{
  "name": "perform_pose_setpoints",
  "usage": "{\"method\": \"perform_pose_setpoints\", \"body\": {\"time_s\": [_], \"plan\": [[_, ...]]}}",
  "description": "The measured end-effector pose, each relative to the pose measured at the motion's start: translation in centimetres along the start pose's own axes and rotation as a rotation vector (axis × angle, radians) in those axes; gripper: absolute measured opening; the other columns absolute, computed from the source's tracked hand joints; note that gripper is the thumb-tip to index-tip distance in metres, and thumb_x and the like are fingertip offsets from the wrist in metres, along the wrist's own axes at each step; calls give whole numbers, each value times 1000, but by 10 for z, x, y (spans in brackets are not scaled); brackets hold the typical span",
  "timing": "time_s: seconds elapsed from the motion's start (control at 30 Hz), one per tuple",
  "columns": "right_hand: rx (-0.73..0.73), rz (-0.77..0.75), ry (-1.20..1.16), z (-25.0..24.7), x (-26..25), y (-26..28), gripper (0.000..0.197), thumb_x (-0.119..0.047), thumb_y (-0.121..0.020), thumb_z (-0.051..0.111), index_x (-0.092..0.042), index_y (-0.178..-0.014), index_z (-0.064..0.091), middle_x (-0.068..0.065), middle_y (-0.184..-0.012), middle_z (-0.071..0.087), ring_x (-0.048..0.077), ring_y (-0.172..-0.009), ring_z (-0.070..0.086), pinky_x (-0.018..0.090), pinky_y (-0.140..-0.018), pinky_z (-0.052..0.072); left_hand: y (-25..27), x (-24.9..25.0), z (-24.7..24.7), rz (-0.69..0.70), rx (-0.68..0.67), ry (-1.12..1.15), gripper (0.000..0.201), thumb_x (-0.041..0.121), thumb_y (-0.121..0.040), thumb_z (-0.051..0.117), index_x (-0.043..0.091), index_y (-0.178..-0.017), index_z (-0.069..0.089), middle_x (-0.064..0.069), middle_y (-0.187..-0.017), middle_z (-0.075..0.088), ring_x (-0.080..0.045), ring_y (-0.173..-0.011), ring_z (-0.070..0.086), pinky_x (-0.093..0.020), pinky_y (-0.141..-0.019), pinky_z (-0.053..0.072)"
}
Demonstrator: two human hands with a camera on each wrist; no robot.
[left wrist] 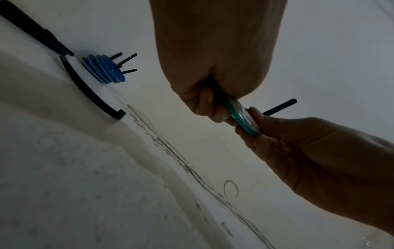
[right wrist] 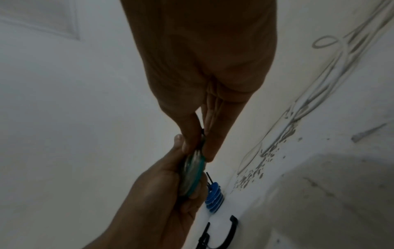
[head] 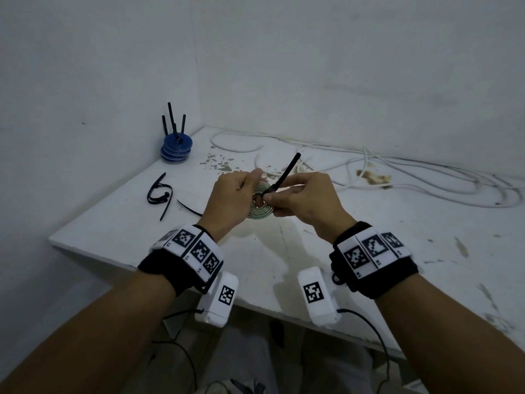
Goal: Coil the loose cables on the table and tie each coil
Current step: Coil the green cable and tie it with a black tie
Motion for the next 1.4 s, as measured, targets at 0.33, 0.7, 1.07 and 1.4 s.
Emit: {"method": "perform_pose_setpoints", "body": {"time_s": [0.33, 0.7, 1.07, 1.4], "plan": [[-11, 87, -14, -3, -6, 2, 42, -7, -64, 91, 0, -98, 68, 13, -80, 76, 27, -72, 75, 43, -77, 62, -6, 8, -3, -33, -213, -31, 53, 42, -101, 49, 1, -73, 69, 1, -61, 63, -7, -57, 53, -25, -61, 48], [56, -72, 238, 5, -5, -2, 41, -5, -72, 85, -1, -103, 59, 12, -70, 74, 21, -59, 72, 37, -61, 62, -6, 6, 4, 74, -271, -77, 28, 27, -97, 61, 15, -76, 76, -4, -67, 69, -9, -61, 57, -27, -63, 45], [133, -318, 285, 11, -15, -15, 17, -23, -94, 66, -13, -88, 77, -5, -76, 71, 11, -67, 67, 32, -63, 56, -4, 18, -10, 77, -212, -40, 21, 24, -97, 61, 38, -87, 72, 6, -76, 72, 2, -69, 60, -11, -66, 45], [225, -218, 304, 46, -23, -47, 19, -21, -86, 71, -8, -73, 77, 8, -64, 71, 21, -63, 69, 34, -65, 59, -2, 16, -35, 32, -148, -248, 40, 24, -98, 55, 1, -67, 64, -16, -66, 64, -15, -56, 51, -30, -56, 41]]}}
Point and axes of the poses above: each hand's wrist, its own y-axis away from the middle knuckle, its own z-axis out of the palm, x = y × z, the point moved 4 cm from there along -y, towards the middle knuckle
